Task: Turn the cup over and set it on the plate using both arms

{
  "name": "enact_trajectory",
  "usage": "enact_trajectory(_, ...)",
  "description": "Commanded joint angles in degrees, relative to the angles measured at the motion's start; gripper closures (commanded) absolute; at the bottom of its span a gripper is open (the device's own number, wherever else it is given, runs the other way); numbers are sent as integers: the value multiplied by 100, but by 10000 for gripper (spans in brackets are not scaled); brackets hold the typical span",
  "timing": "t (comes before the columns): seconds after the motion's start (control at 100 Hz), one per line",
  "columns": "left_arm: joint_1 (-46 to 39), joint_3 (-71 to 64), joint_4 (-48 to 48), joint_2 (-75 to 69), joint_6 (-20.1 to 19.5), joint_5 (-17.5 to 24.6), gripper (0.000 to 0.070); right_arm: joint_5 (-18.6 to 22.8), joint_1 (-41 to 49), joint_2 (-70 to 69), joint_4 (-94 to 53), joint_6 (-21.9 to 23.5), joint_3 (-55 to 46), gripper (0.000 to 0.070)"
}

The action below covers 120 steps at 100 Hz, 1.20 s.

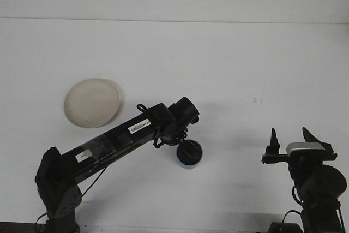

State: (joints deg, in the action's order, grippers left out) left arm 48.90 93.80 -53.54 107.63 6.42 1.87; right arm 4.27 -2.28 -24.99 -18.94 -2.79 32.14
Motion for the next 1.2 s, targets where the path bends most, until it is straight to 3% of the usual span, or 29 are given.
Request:
enact_trajectory(0.0, 83, 153, 0, 116, -96, 26, 393, -20, 7, -11, 44, -24, 74, 127)
enact_trajectory(0.11, 90, 153, 0, 116, -168, 26, 542, -20, 7, -13, 44, -24, 74, 127)
enact_trajectory(0.19, 111, 153, 0, 116, -219, 28, 700, -20, 7, -11, 44, -24, 74, 127)
enact_trajectory(0.42, 127, 345, -170, 116, -293, 28, 693, -20, 7, -13, 44, -24, 74, 127)
enact_trajectory(0.73, -391, 1541, -1355, 22, -448, -234, 693, -20, 7, -11, 44, -24, 74, 127)
enact_trajectory(1.03, -1943, 1731, -1683, -667, -455, -857, 692, -20, 7, -11, 46, -24, 74, 127)
enact_trajectory(1.19, -3010, 1725, -1666, -723, -446, -881, 691, -20, 7, -11, 46, -24, 74, 127)
